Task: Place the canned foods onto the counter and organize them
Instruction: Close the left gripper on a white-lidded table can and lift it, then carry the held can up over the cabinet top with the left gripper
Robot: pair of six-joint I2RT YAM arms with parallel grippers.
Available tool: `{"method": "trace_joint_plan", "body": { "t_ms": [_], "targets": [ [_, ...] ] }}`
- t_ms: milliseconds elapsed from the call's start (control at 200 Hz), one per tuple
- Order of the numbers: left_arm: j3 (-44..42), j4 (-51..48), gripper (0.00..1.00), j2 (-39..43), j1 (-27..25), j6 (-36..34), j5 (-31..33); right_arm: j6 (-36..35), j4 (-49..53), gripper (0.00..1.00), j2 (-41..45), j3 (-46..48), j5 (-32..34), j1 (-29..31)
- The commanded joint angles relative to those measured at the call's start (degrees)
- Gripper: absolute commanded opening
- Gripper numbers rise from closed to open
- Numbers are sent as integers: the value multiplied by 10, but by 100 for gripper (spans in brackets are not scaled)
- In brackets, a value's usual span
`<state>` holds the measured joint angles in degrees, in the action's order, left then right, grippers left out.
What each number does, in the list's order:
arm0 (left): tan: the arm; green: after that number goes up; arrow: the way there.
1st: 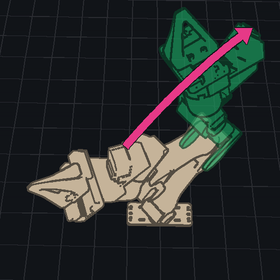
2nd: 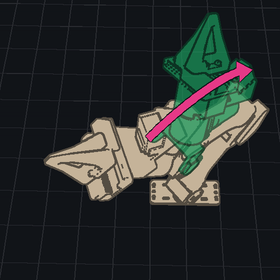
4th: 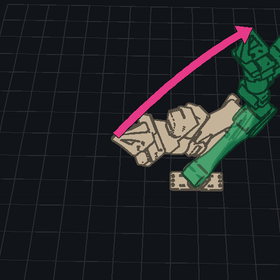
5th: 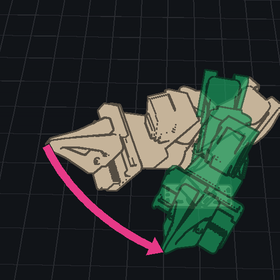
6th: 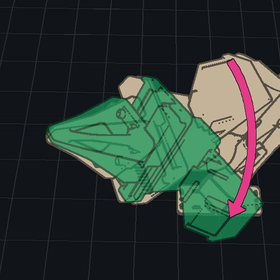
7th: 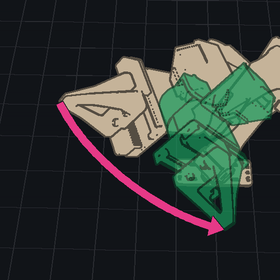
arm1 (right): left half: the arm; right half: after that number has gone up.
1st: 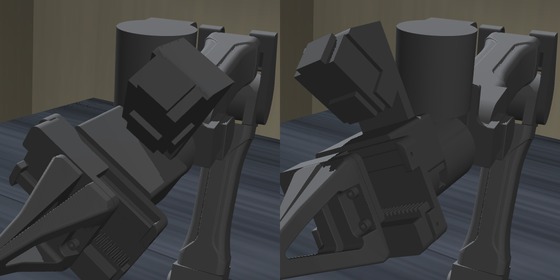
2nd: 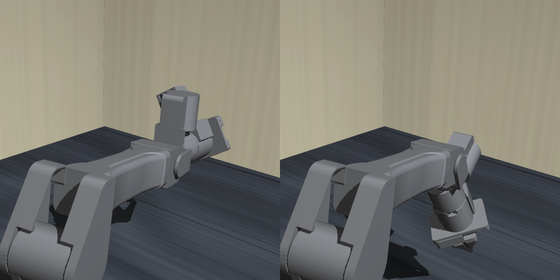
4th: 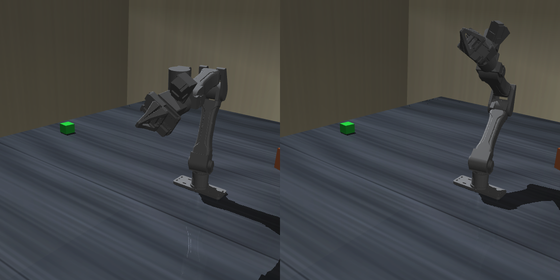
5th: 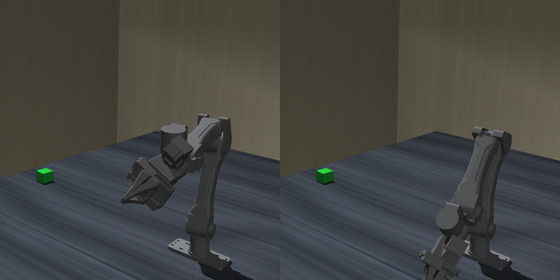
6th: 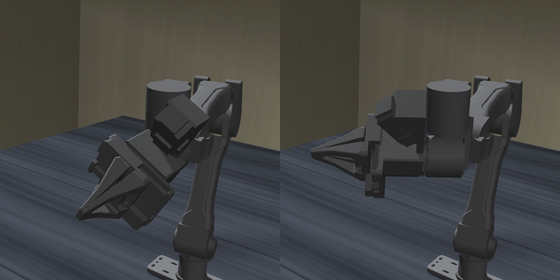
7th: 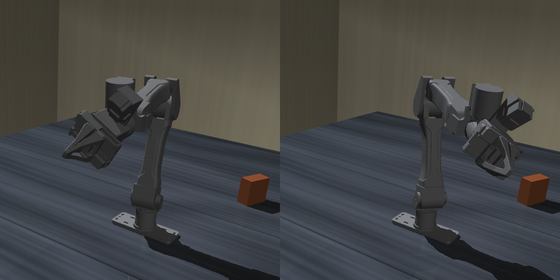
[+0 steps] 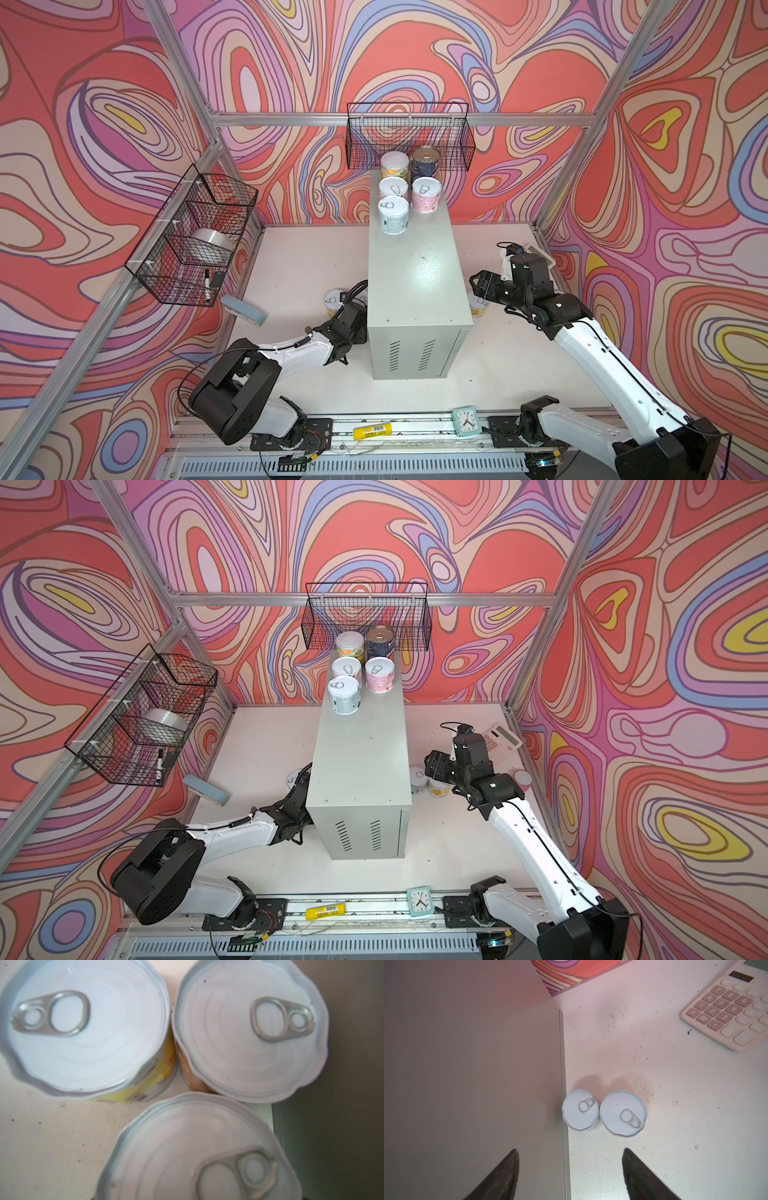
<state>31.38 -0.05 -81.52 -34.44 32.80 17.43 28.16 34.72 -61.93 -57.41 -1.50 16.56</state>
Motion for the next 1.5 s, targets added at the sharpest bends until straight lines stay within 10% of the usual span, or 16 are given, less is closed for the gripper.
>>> {"method": "trace_joint_plan", "body": {
  "t_ms": [0, 696, 1102, 1492],
  "targets": [
    [19, -32, 0, 0, 2, 7, 22, -2, -16, 80, -7, 4, -9, -1],
    [291, -494, 0, 252, 1, -53, 23, -23, -10, 80, -26, -34, -5, -1],
    [717, -779, 0, 156, -1, -144, -46, -25, 29, 80, -5, -60, 4, -1],
    [868, -763, 0, 51, -49, -182, -80, -36, 46, 80, 17, -89, 21, -1]
  ]
}}
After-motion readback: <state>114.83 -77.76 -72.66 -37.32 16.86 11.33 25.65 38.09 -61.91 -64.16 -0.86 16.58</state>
